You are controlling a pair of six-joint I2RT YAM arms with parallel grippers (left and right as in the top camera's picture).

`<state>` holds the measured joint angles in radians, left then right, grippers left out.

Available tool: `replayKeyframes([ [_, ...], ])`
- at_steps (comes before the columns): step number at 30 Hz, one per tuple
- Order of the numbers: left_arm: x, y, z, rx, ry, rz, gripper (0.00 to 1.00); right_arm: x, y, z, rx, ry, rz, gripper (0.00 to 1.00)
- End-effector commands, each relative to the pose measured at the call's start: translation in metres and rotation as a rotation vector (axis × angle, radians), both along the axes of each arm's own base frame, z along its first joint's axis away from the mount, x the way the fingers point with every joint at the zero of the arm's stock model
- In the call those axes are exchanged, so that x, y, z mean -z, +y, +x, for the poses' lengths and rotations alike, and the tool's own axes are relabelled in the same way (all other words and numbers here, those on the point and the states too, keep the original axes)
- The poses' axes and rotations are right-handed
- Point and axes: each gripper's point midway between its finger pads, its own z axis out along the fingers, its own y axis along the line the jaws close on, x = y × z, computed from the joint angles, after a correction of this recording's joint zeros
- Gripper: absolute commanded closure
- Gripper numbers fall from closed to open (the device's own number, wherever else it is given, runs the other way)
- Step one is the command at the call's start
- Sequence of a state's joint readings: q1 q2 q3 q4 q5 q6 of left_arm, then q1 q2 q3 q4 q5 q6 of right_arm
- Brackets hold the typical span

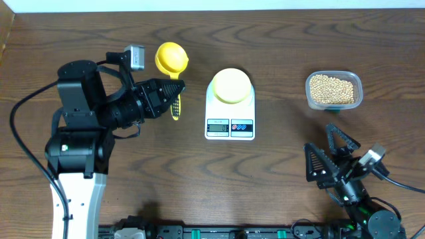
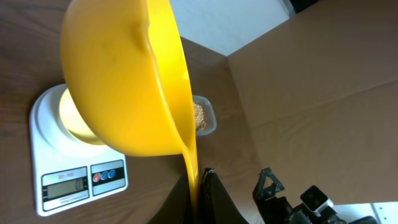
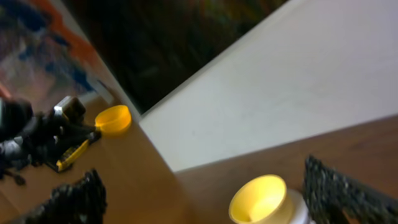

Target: Scoop item into bowl and weigh 50g on scale

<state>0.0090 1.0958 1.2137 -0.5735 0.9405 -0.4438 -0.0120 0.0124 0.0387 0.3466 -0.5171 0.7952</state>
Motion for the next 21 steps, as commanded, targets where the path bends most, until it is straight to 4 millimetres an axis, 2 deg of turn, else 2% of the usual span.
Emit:
replayKeyframes([
  [1,-0.006,-0.006,-0.005,0.006,0.010,-0.035,0.93,-0.050,-0.014,-0.007,0.075,-0.012,0.047,0.01],
  [4,-0.012,-0.016,-0.005,0.024,-0.018,-0.033,0.93,-0.074,-0.006,-0.009,0.076,-0.003,-0.110,0.01],
  [6,-0.011,-0.021,-0.002,0.001,-0.036,-0.003,0.93,-0.082,0.002,-0.006,0.050,0.046,-0.221,0.01],
  [11,-0.014,-0.042,0.001,-0.033,-0.051,0.011,0.93,-0.073,0.008,0.015,-0.032,0.360,-0.407,0.01],
  [14,-0.029,-0.055,0.000,-0.016,-0.088,-0.034,0.93,-0.081,0.027,0.019,-0.180,0.410,-0.369,0.01],
  [18,-0.051,-0.065,0.001,-0.004,-0.132,-0.108,0.93,-0.089,0.060,0.003,-0.488,0.471,-0.228,0.01],
  [21,-0.062,-0.069,0.001,-0.013,-0.133,-0.158,0.93,-0.088,0.066,0.004,-0.566,0.549,-0.143,0.01],
])
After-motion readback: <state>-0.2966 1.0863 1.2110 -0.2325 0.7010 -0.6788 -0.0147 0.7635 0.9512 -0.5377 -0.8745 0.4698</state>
